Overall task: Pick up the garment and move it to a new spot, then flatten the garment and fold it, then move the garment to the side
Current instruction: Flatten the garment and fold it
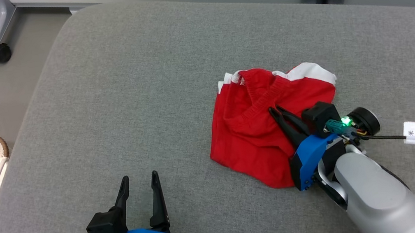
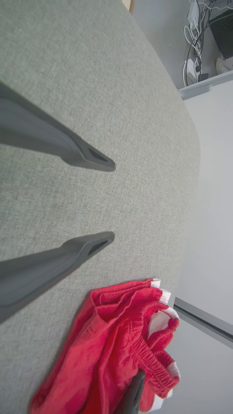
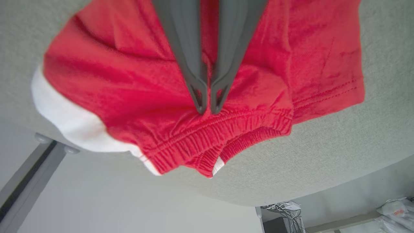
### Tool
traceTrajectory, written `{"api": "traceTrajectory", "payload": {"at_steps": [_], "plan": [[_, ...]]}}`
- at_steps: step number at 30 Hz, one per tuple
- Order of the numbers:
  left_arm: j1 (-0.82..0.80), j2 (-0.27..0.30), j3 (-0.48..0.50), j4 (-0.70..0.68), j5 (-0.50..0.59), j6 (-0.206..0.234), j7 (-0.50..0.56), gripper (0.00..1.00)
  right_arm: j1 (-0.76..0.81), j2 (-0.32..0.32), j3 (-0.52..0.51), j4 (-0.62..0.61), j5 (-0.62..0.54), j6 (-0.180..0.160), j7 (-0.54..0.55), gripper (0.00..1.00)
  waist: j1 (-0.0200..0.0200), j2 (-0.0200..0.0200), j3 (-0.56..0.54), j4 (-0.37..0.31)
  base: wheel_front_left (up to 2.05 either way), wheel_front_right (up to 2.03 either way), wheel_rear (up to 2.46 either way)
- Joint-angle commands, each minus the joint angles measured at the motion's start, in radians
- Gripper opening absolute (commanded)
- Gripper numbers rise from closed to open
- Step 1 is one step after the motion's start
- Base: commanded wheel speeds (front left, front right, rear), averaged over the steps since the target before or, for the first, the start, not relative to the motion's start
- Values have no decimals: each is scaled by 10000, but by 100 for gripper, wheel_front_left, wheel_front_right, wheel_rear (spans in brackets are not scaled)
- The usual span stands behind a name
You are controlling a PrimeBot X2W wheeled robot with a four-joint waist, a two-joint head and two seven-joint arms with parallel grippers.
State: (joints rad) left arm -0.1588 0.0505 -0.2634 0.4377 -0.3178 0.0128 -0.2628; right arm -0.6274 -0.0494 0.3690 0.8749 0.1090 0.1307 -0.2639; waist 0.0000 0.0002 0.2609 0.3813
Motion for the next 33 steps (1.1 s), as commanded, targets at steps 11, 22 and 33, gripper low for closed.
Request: {"api": "traceTrajectory", "payload": {"at_steps": [11,22,33], "plan": [[59,0,-250,-50,-220,-37,-23,100,-452,-111,1051,-1531,-422,-2,-2,0,0,-2,30,606,0,0,0],[180,-1,-447,107,-428,16,-23,100,11,-584,1163,-2141,655,-2,-2,0,0,-2,44,1177,0,0,0],[-156,0,-596,297,-665,-36,-25,100,-811,-498,1388,572,478,-2,1,100,0,-2,378,1312,0,0,0]]}}
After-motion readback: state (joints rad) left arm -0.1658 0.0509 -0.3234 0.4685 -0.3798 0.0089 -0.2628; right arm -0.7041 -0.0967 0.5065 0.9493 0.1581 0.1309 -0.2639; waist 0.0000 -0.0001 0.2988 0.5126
